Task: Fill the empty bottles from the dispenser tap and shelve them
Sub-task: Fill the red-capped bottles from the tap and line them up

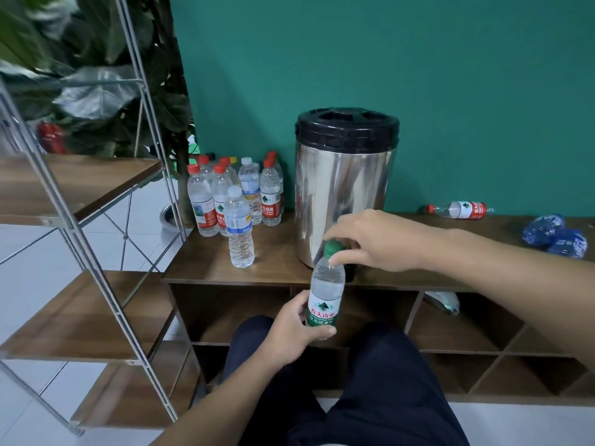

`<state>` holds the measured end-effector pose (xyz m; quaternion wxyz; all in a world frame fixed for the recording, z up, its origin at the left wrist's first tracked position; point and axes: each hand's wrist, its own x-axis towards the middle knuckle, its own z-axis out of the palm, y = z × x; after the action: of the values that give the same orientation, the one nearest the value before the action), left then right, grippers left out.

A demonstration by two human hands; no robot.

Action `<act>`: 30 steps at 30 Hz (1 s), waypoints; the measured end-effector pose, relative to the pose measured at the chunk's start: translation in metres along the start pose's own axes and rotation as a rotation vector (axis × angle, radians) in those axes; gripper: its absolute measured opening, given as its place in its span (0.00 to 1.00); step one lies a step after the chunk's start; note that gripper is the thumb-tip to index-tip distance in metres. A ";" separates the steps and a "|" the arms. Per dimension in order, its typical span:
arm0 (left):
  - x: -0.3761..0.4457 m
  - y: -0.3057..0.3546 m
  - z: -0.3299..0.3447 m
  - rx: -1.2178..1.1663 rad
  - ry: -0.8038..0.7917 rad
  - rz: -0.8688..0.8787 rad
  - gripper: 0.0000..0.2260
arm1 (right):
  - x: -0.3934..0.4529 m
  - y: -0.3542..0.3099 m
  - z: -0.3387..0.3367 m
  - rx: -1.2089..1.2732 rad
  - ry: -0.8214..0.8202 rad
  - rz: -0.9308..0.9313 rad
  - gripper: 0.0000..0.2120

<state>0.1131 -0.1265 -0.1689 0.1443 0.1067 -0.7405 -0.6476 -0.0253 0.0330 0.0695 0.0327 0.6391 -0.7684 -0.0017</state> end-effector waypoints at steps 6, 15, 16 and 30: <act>0.001 0.015 -0.016 -0.033 0.048 0.014 0.31 | 0.019 -0.007 -0.018 -0.047 -0.074 -0.107 0.13; 0.010 0.018 -0.030 0.019 0.172 0.034 0.31 | 0.056 -0.012 -0.027 -0.130 -0.001 -0.053 0.20; 0.012 0.019 -0.032 0.039 0.197 0.038 0.30 | 0.060 -0.013 -0.026 -0.156 0.027 -0.043 0.22; 0.037 0.018 -0.077 -0.007 0.393 0.041 0.31 | 0.119 -0.031 0.062 0.433 0.439 0.211 0.18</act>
<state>0.1061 -0.2081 -0.1395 0.2998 0.2154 -0.6977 -0.6139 -0.0197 -0.0923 0.0119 0.0611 0.5332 -0.7875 0.3030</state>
